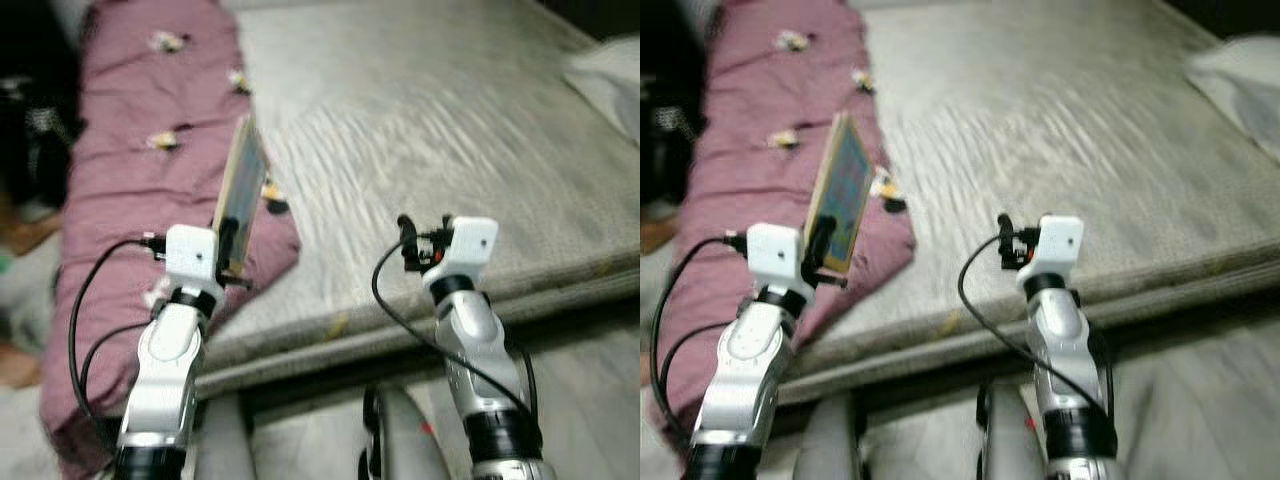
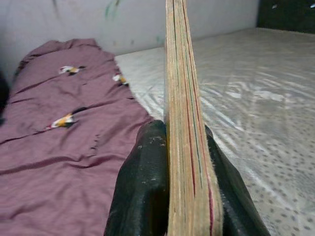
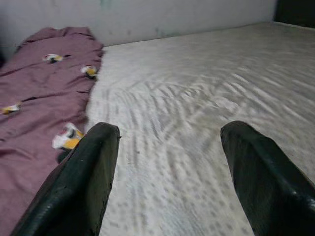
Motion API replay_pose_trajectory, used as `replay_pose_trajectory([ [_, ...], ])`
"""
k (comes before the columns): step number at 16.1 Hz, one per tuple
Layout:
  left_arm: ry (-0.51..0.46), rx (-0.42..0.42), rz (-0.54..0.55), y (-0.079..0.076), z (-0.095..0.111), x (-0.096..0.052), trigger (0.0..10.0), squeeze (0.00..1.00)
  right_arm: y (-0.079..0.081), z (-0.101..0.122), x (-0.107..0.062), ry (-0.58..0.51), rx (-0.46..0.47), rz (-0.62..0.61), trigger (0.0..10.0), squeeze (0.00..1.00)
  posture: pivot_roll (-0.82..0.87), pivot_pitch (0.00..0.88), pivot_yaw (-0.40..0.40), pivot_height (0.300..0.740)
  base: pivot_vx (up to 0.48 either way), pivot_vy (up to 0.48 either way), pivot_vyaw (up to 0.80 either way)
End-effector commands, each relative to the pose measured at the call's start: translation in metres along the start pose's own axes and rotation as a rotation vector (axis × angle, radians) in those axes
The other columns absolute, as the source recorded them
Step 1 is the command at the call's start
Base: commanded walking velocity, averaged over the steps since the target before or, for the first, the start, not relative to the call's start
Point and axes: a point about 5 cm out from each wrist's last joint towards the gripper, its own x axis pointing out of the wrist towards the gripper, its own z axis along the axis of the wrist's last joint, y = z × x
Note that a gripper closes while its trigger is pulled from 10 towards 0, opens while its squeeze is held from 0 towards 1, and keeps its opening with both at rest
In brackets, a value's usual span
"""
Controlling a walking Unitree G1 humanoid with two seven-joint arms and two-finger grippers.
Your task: Clean up the room
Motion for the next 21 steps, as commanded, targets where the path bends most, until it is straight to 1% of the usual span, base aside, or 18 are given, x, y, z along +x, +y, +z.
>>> replay_pose_trajectory([
  [1, -0.021, 0.012, -0.011, -0.004, 0.006, 0.003, 10.0, 0.0, 0.0, 0.004, 0.003, -0.018, 0.001, 0.002, 10.0, 0.0, 0.02, 0.0, 0.001, 0.709, 0.0, 0.0, 0.0],
  [4, -0.01, 0.04, -0.035, -0.009, 0.006, 0.003, 10.0, 0.0, -0.003, 0.002, 0.002, -0.01, -0.003, -0.012, 10.0, 0.0, 0.02, 0.0, 0.004, 0.74, 0.0, 0.0, 0.0],
  [6, -0.002, 0.05, -0.024, -0.008, 0.005, 0.005, 10.0, 0.0, -0.002, 0.003, 0.003, -0.016, -0.005, -0.012, 10.0, 0.0, 0.01, 0.0, 0.012, 0.74, 0.0, 0.0, 0.0],
  [7, 0.017, 0.036, -0.028, -0.008, 0.002, 0.006, 10.0, 0.0, 0.0, 0.006, 0.004, -0.026, -0.004, -0.008, 10.0, 0.0, 0.01, 0.0, 0.012, 0.74, 0.0, 0.0, 0.0],
  [8, 0.024, 0.049, -0.022, -0.008, 0.001, 0.007, 10.0, 0.0, 0.0, 0.007, 0.004, -0.028, -0.006, -0.009, 10.0, 0.0, 0.01, 0.0, 0.012, 0.74, 0.0, 0.0, 0.0],
  [12, 0.025, 0.047, -0.038, -0.012, 0.001, 0.006, 10.0, 0.0, -0.001, 0.005, 0.001, -0.022, -0.02, -0.011, 10.0, 0.0, 0.0, 0.0, 0.01, 0.74, 0.0, 0.0, 0.0],
  [13, 0.013, 0.037, -0.04, -0.012, 0.001, 0.005, 10.0, 0.0, -0.003, 0.004, 0.001, -0.011, -0.04, -0.025, 10.0, 0.0, 0.0, 0.0, 0.007, 0.74, 0.0, 0.0, 0.0],
  [18, 0.005, 0.052, -0.059, -0.013, 0.001, 0.003, 10.0, 0.0, -0.002, 0.002, 0.0, -0.011, -0.044, -0.042, 10.0, 0.0, 0.01, 0.0, 0.003, 0.74, 0.0, 0.0, 0.0],
  [21, 0.004, 0.047, -0.065, -0.014, 0.001, 0.002, 10.0, 0.0, -0.004, 0.002, 0.0, -0.009, -0.05, -0.048, 10.0, 0.0, 0.01, 0.0, 0.003, 0.74, 0.0, -0.429, 0.0],
])
